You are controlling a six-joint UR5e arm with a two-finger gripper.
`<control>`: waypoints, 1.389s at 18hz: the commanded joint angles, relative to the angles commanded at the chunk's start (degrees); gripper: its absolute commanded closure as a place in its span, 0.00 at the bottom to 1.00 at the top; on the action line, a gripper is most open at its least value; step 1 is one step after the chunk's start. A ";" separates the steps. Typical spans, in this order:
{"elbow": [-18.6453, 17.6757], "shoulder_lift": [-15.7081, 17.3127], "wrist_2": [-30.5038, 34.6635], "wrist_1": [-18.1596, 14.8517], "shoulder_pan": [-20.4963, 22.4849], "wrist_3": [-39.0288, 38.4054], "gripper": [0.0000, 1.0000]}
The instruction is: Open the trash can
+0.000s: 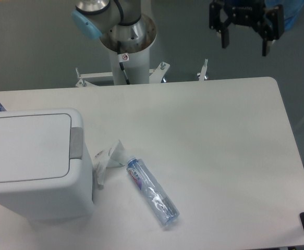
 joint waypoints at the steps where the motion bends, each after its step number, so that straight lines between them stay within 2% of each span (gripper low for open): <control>1: -0.09 -0.09 0.00 0.44 -0.53 -2.90 0.00; 7: -0.26 -1.76 0.35 3.25 -4.83 -16.70 0.00; 12: -0.26 -3.42 0.00 7.20 -9.58 -34.53 0.00; 16: -0.26 -4.22 -0.09 7.39 -12.30 -39.74 0.00; 18: -0.18 -5.01 0.00 7.65 -13.88 -44.91 0.00; 21: 0.00 -7.11 -0.61 12.21 -18.18 -52.99 0.00; 25: -0.26 -8.96 -2.80 13.80 -21.27 -61.62 0.00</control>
